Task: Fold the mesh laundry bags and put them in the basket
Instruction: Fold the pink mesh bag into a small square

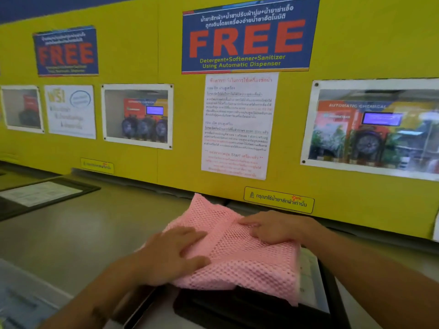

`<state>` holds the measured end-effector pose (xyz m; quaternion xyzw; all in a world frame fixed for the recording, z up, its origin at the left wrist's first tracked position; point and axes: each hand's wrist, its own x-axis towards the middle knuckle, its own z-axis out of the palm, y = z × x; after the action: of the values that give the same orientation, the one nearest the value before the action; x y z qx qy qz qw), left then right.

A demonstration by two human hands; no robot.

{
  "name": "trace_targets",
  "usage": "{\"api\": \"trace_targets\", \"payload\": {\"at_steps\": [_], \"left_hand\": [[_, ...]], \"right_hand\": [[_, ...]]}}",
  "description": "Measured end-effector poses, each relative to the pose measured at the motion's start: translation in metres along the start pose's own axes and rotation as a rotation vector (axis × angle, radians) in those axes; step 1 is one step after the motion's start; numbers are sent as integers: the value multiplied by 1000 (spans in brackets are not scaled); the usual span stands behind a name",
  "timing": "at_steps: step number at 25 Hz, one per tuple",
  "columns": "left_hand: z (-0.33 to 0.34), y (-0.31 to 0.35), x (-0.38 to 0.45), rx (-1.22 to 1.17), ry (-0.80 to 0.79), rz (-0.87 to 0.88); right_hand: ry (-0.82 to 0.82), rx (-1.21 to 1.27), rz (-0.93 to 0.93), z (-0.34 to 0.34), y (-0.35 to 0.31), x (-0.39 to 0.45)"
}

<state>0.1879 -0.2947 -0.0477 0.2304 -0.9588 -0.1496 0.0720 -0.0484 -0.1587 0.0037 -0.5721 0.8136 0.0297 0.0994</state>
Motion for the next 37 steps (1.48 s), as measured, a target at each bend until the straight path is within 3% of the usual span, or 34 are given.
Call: {"api": "trace_targets", "payload": {"at_steps": [2,4,7,8,10,12,14,20,25,29,31,34,37], "left_hand": [[-15,-19,-2,-53,130,-6],[-26,-34,-4,30,381,-54],[-45,-30,-19,-52,687,-160],[-48,-23,-26,-92,662,-250],[-43,-7,-34,-81,409,-413],[-34,10,-35,-24,168,-468],[-26,17,-26,-45,73,-464],[-19,37,-41,-479,280,-370],[-15,64,-77,-699,317,-476],[-9,78,-96,-906,341,-485],[0,89,-106,-903,463,-458],[12,111,-122,-655,595,-409],[10,123,-139,-642,724,-346]], "right_hand": [[-44,-61,-7,-3,-7,-14],[-83,-114,-29,-7,-13,-31],[-131,121,11,-18,-18,-49],[-88,200,36,-18,-18,-48],[41,280,106,-12,-23,-39],[113,350,152,1,-29,-23],[164,416,164,9,-35,-11],[180,807,-18,14,-53,-29],[123,808,-126,21,-45,-59],[190,824,-222,35,-37,-74],[223,849,-273,40,-36,-78],[290,814,-338,44,-39,-86],[370,806,-427,39,-50,-98]]}}
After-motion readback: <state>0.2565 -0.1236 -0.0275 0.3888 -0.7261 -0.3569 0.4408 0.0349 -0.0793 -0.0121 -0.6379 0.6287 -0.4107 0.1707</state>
